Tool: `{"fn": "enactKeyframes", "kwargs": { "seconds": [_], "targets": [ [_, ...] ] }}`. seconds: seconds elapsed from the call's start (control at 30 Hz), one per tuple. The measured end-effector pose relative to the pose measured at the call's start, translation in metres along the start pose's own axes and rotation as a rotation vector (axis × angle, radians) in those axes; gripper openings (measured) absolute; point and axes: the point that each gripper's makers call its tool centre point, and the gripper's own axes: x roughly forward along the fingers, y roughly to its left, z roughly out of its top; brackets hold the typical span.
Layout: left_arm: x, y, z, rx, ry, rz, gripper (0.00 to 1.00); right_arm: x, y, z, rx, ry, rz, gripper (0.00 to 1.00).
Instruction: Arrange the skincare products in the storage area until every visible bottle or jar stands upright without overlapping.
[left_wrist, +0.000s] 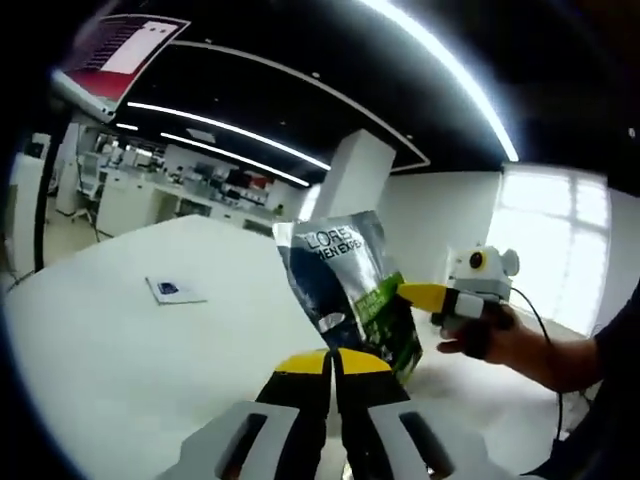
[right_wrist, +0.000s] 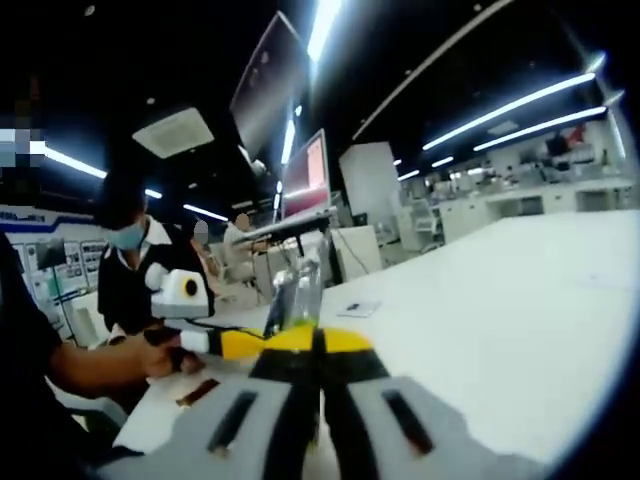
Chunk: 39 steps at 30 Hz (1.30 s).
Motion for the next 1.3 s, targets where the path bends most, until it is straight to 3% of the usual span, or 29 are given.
{"fn": "enactKeyframes", "kwargs": {
  "seconds": [0.2,0.6,1.3],
  "targets": [
    [-0.007,-0.013,0.011,-0.028,-0.086,-0.057,0.00,-0.007,0.009,0.007,-0.009,-0.024,-0.005,0.00],
    [-0.015,-0.037,0.019,-0.027,-0.181,-0.135,0.00,-0.024,0.021,0.020,-0.035,-0.076,-0.016,0.00],
    [0.001,-0.072,0.012,-0.045,-0.183,-0.220,0.00,-0.069,0.019,0.025,-0.015,-0.146,-0.063,0.00]
  ]
}}
